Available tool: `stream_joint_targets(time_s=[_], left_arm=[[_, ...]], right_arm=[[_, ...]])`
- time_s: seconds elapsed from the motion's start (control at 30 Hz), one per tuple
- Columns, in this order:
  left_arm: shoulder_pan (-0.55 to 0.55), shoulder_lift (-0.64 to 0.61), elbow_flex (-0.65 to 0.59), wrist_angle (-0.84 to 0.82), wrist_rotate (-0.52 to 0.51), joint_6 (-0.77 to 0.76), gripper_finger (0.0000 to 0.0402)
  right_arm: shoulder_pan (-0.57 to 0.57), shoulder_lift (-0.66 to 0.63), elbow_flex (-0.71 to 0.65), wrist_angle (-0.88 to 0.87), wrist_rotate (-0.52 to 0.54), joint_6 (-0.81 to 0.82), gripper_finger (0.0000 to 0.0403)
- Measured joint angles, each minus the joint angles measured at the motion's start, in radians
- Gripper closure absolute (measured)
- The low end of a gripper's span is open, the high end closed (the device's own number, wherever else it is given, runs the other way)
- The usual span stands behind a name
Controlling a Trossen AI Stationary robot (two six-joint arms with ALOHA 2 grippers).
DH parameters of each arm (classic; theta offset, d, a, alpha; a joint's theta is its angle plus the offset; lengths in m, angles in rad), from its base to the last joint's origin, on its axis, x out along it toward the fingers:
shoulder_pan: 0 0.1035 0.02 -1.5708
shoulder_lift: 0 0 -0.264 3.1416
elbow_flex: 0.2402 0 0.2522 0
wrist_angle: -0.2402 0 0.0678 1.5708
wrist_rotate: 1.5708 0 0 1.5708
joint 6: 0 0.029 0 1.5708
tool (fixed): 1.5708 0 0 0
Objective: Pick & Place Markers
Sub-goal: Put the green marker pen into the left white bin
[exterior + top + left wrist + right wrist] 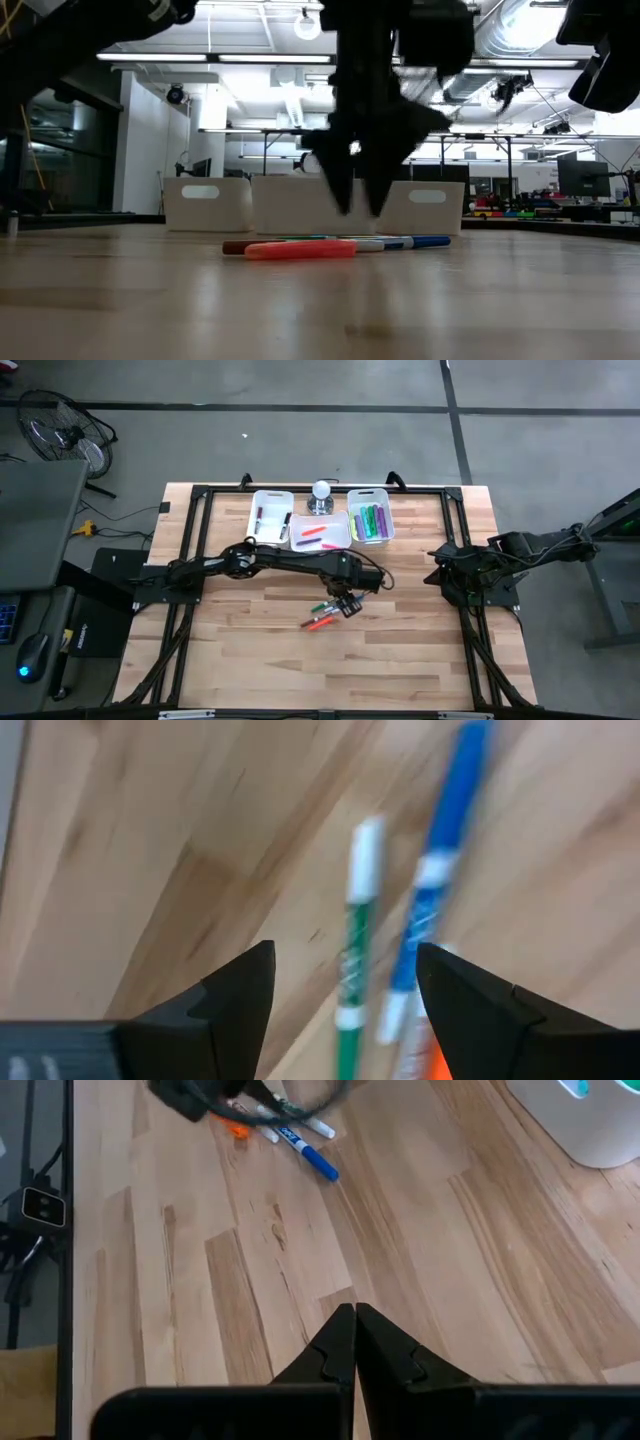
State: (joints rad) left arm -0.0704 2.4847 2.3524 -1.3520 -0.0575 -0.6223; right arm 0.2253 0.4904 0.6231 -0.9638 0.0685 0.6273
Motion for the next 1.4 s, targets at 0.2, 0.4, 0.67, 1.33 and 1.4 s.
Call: stream_joint_targets(time_s=[0.2,0.4,0.67,1.33,1.4], left_arm=[[-0.001,0.003,-0.012,-0.026,-0.006,0.02,0.0165],[-0.001,0.006,-0.017,-0.007,-0.039,0.038,0.0165],[-0.001,0.006,-0.017,-0.005,-0.031,0.052,0.0165],[0.012,0.006,-0.017,0.006,-0.032,0.077,0.0165],[0.016,0.006,-0.017,0.006,-0.031,0.078,0.0165]], right_arm=[[0.0,0.0,0.0,0.0,0.001,0.004,0.0402],[0.0,0.0,0.0,0.0,0.003,0.004,0.0402],[0.0,0.0,0.0,0.0,0.003,0.019,0.0402],[0.0,0.0,0.0,0.0,0.003,0.019,0.0402],[0.0,0.0,0.0,0.0,0.003,0.019,0.0402]])
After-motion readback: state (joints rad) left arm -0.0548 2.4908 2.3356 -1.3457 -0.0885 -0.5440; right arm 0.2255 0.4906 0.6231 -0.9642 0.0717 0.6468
